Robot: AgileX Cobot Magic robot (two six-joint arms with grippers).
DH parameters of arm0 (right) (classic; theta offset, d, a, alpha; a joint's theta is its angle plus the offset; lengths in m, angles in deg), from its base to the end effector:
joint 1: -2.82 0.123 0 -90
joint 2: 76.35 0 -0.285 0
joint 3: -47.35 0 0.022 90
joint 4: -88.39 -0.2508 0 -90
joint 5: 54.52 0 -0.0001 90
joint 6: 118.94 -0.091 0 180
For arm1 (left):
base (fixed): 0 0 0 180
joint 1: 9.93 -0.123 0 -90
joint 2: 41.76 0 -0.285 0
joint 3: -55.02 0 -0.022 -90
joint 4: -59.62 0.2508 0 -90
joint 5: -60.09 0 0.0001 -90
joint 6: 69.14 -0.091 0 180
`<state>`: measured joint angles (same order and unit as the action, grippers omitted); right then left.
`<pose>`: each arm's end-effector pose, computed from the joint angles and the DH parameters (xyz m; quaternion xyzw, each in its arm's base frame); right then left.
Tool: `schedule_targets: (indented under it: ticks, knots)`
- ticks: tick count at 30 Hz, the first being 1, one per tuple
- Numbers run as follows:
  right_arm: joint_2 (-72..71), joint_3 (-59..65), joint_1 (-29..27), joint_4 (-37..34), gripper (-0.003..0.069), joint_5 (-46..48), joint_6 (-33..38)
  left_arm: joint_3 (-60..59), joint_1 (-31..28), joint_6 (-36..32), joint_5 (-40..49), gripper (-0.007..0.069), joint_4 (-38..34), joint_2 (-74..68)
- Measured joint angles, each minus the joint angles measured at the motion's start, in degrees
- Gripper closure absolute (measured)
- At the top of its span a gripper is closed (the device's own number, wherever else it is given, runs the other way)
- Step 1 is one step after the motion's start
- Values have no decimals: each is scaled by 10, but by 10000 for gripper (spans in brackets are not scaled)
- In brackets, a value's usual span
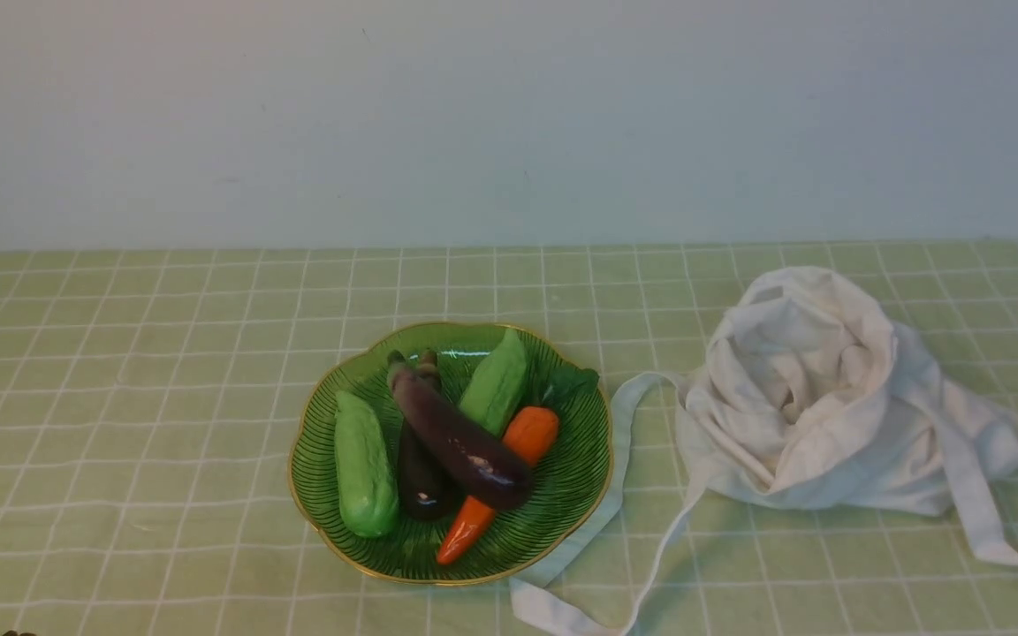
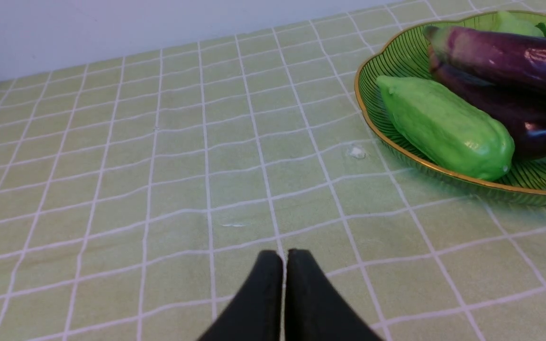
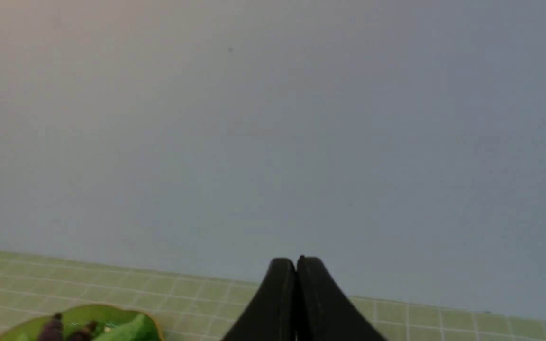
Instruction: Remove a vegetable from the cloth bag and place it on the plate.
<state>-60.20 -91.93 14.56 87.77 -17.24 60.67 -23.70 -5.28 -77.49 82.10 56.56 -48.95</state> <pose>0.0146 0.0036 0.3511 -0.0715 0.7287 0.0773 0.6767 0.0521 -0.0061 0.1705 0.0775 0.8047 -0.0037 0.5886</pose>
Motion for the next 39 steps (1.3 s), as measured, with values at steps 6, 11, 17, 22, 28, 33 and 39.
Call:
schedule_targets:
  ticks: [6, 11, 17, 22, 28, 33, 39]
  knots:
    - [0, 48, 0, 19, 673, -23, 4, 0, 0, 0, 0, 629, 0, 0]
    - [0, 82, 0, 20, 673, -41, 4, 0, 0, 0, 0, 629, 0, 0]
    - [-27, 174, -22, 21, 673, -82, 4, 0, 0, 0, 0, 629, 0, 0]
    - [-61, 255, -75, 21, 673, -133, 4, 0, 0, 0, 0, 629, 0, 0]
    - [-88, 366, -153, 20, 673, -176, 4, 0, 0, 0, 0, 629, 0, 0]
    - [-90, 379, -165, 20, 673, -166, 4, 0, 0, 0, 0, 629, 0, 0]
    - [-90, 379, -165, 21, 673, -165, 0, 0, 0, 0, 0, 629, 0, 0]
